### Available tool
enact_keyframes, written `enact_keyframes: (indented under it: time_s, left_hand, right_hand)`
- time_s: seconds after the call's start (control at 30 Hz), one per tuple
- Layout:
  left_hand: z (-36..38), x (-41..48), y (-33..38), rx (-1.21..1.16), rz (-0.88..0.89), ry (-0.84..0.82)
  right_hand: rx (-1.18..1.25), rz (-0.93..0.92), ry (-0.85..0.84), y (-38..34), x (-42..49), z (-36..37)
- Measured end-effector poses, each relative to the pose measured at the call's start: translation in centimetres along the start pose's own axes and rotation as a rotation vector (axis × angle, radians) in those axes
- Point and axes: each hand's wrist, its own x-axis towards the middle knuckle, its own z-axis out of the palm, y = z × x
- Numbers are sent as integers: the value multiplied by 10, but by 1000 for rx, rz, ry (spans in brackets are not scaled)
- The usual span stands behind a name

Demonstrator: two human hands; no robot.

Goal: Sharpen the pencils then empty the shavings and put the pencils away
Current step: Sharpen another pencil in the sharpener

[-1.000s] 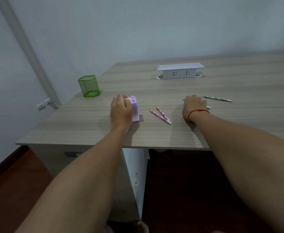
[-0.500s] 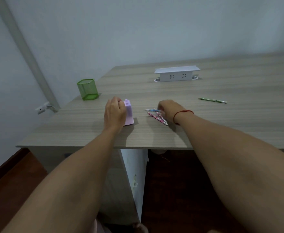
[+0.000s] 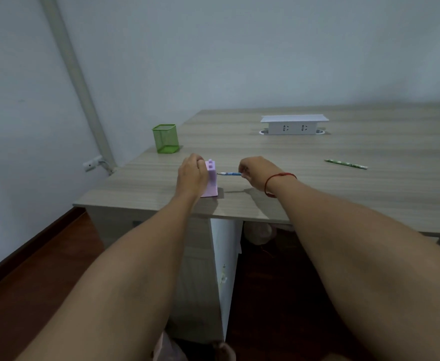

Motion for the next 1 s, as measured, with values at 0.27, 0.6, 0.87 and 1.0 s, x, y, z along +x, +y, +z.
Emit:
enact_keyframes:
  time_s: [0.27,0.6,0.87,1.0]
  left_hand:
    - [-2,-2,2,-5,-30,-26]
    - [-3,5,-5,84,53,-70]
    - [-3,2,-3,115,38,-59]
    - [-7,4,-4,102,10,-134]
  right_hand:
    - [-30,-24,36,-26,2,-2]
    - [-53,-29,11,-41,12,10]
    - [-122,-73,5,-53,14,7]
    - [-152,-74,-21,-57,9,6]
